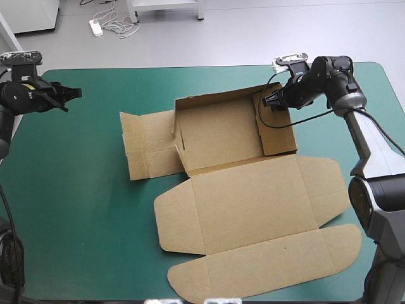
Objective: Fold the box
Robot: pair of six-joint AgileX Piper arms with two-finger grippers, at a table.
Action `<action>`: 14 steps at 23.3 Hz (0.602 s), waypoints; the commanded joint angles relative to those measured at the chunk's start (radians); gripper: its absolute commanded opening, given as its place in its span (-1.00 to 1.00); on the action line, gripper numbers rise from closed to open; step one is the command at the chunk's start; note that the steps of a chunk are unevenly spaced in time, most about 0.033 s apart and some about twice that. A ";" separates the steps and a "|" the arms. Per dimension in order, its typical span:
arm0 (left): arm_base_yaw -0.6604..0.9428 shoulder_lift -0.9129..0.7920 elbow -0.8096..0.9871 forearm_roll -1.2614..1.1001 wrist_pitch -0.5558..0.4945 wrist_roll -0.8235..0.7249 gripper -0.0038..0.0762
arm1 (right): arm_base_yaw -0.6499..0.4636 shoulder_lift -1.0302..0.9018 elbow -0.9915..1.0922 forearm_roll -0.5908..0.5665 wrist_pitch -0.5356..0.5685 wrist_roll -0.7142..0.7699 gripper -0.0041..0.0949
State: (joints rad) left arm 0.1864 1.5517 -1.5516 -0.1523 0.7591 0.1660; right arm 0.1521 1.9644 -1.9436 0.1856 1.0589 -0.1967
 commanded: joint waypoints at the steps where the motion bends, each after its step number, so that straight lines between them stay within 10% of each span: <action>1: 0.002 -0.037 -0.031 -0.017 -0.034 0.003 -0.26 | -0.005 -0.061 -0.081 0.006 0.034 0.006 0.20; 14: 0.002 -0.037 -0.031 -0.069 0.018 0.010 -0.26 | -0.003 -0.425 0.055 -0.007 0.157 0.021 0.19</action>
State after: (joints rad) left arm 0.1864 1.5517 -1.5516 -0.1871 0.8142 0.1733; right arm 0.1521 1.6309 -1.9335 0.1786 1.2457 -0.1837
